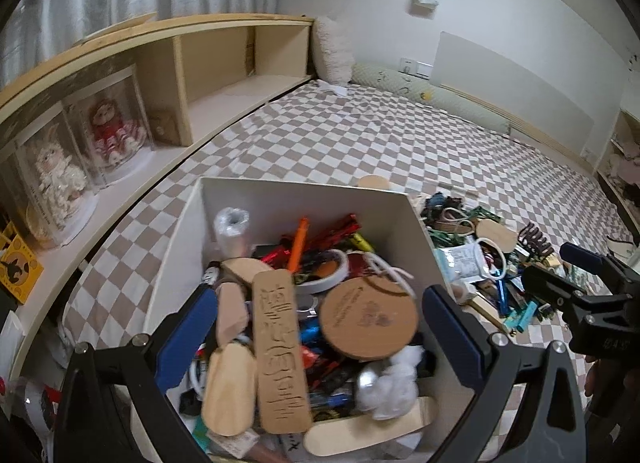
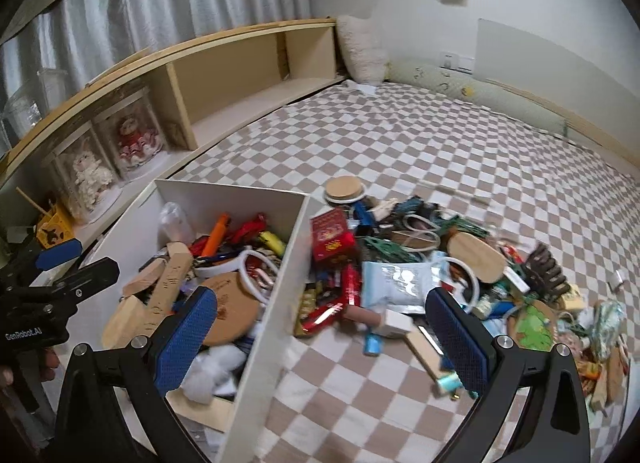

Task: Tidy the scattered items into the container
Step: 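Withdraw both tools from the box back toward the pile, then lower the left tool onto the teal lighter while the right tool approaches the mint tape measure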

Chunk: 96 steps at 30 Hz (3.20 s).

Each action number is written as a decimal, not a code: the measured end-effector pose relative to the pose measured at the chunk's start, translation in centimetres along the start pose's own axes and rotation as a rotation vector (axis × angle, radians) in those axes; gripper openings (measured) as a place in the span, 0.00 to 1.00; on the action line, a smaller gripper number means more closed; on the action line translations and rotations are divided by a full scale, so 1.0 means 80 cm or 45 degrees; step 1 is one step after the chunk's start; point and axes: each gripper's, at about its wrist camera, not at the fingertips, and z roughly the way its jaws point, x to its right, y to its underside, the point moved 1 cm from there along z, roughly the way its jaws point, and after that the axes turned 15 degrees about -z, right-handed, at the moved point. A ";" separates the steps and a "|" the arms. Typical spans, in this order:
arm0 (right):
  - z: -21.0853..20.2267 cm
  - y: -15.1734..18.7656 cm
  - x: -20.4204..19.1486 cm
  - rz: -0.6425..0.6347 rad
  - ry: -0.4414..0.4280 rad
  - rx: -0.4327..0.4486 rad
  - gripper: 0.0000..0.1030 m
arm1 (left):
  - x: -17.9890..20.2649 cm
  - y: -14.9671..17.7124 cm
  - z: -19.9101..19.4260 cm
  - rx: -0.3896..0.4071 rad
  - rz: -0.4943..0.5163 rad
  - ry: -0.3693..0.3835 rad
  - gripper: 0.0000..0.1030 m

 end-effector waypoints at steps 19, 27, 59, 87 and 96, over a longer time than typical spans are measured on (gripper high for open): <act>-0.085 0.080 0.104 0.156 0.204 0.001 1.00 | 0.122 0.037 -0.008 -0.032 0.157 0.145 1.00; -0.119 0.116 0.146 0.229 0.287 -0.002 1.00 | 0.163 0.055 -0.012 -0.042 0.206 0.197 1.00; -0.080 0.235 0.200 0.307 0.337 -0.114 1.00 | 0.240 0.151 0.078 -0.201 0.299 0.275 0.99; -0.008 0.336 0.262 0.563 0.293 -0.229 1.00 | 0.302 0.215 0.206 -0.374 0.440 0.403 0.71; -0.030 0.345 0.293 0.623 0.411 -0.201 1.00 | 0.303 0.217 0.215 -0.357 0.447 0.385 0.59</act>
